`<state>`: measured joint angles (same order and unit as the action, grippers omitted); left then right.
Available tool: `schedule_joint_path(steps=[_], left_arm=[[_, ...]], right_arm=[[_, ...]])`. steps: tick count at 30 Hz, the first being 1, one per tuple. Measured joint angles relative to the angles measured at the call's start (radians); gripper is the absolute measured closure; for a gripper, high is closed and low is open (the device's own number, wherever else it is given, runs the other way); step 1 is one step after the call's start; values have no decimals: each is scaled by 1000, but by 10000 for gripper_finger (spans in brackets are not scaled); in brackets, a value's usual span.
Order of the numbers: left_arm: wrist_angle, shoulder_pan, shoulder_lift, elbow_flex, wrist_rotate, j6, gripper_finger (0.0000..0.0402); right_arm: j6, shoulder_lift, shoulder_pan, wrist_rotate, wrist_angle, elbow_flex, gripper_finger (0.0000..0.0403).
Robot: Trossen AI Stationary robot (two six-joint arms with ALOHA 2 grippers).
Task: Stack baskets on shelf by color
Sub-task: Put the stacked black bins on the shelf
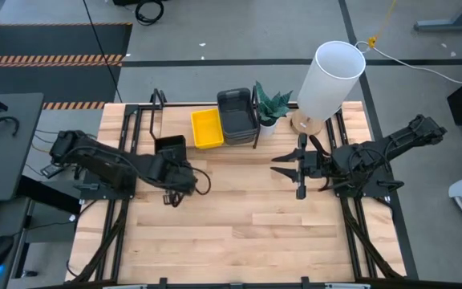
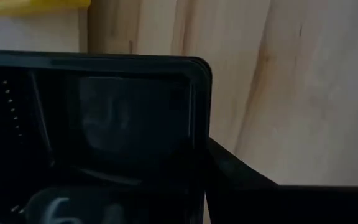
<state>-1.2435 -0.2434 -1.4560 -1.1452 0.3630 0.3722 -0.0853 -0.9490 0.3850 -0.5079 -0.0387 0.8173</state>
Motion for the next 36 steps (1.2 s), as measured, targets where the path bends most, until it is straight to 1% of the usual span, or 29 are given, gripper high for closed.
schedule_joint_path(steps=[5,8,12,20,29,33,36], left_arm=[[55,98,-1,46,-2,-128,381],[117,174,-1,71,-17,-198,381],[133,274,-1,98,-20,-263,381],[244,418,-1,107,-27,-407,381],[303,573,-1,107,-27,-511,378],[303,625,-3,107,-26,-516,359],[303,638,-3,107,-27,-522,341]], right_arm=[[0,0,-2,0,2,0,295],[-2,0,-2,0,2,0,295],[-3,0,-2,0,4,0,295],[-4,0,-2,0,7,0,295],[-4,0,-2,0,7,0,295],[-4,0,-2,0,10,0,295],[-4,0,-2,0,10,0,295]])
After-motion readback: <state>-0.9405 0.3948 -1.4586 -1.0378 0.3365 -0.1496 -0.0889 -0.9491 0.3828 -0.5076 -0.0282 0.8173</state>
